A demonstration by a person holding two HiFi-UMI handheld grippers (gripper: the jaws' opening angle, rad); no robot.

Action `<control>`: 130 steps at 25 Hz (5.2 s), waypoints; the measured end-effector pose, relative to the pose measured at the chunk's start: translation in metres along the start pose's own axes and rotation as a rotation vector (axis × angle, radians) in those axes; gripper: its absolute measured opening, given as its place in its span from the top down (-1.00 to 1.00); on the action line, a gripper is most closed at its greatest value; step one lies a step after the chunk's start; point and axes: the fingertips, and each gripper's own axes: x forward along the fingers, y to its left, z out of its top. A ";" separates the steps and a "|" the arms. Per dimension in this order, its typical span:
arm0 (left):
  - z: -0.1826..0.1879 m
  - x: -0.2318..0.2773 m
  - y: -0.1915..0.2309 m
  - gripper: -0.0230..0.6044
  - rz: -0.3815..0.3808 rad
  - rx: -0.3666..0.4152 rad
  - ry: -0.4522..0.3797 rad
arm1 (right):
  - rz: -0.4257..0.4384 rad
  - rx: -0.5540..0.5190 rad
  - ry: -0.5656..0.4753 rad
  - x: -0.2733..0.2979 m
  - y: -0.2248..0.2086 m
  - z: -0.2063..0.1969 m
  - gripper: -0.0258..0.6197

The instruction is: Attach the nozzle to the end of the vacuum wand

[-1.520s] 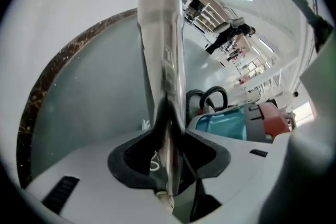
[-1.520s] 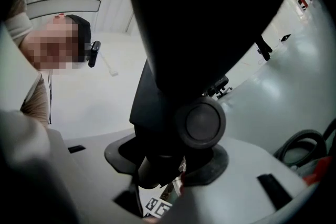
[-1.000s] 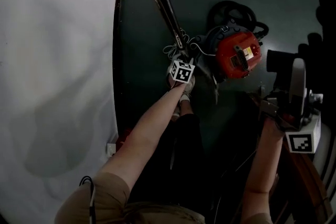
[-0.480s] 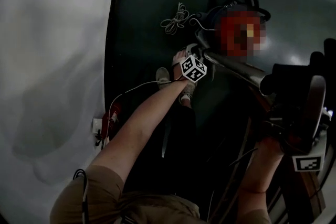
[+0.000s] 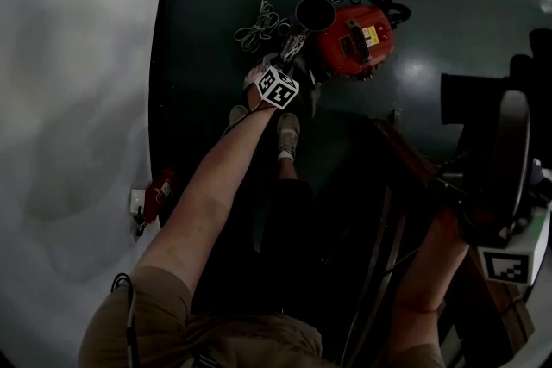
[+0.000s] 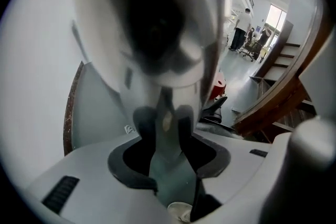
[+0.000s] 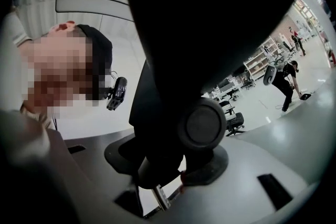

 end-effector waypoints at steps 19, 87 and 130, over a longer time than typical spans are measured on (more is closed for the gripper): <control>0.025 0.001 -0.074 0.37 0.037 0.156 0.057 | -0.052 -0.214 0.113 -0.052 -0.027 0.002 0.33; 0.259 -0.265 -0.123 0.43 -0.426 0.394 -0.531 | -0.331 -0.460 0.202 -0.045 -0.029 -0.015 0.35; 0.260 -0.257 -0.136 0.43 -0.517 0.429 -0.425 | -0.457 -0.461 0.137 -0.060 -0.043 -0.014 0.35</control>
